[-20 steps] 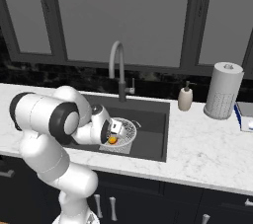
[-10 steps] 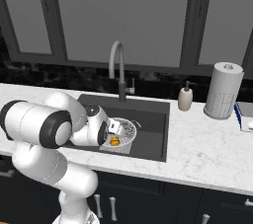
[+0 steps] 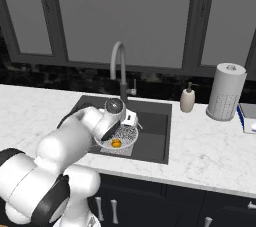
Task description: Put the colander in the sink, put the tangerine in the colander, and turn on the sink faucet and pour water over the colander.
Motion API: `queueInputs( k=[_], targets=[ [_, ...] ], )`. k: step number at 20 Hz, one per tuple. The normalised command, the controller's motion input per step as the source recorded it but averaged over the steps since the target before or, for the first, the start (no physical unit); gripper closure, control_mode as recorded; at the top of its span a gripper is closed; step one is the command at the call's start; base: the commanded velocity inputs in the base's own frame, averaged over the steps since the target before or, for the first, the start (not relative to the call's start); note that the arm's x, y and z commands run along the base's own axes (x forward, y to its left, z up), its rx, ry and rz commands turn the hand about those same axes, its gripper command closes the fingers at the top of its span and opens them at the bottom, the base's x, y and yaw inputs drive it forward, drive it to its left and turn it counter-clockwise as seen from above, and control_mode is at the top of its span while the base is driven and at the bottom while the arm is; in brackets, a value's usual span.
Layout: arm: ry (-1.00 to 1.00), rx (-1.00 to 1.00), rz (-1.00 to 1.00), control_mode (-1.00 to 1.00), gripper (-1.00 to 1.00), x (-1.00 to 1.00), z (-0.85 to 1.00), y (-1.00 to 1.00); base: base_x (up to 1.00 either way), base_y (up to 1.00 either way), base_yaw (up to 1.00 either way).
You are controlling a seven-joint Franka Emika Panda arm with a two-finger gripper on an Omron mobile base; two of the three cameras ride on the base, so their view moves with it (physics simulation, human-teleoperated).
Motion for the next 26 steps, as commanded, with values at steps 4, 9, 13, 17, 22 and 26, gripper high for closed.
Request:
queueInputs(
  k=[4,9,13,17,22,26],
  targets=[
    [-0.16,0.14,0.11,-1.0,-1.0,-0.08,0.91,-0.61,0.0,0.0,0.0],
    [-0.27,-0.01,0.0,-1.0,-1.0,0.0,0.11,-0.3,0.0,0.0,0.0],
    [-0.5,-0.15,0.0,-1.0,-1.0,0.0,-0.12,0.0,0.0,0.0,0.0],
    [-0.35,-0.06,0.0,-1.0,-1.0,0.01,-0.28,0.0,0.0,0.0,0.0],
    [-0.23,0.03,0.0,-1.0,-1.0,0.06,0.0,-0.02,0.0,0.0,0.0],
    [-0.29,0.02,0.02,-1.0,-1.0,0.07,0.01,0.0,0.0,0.0,0.0]
  ],
)
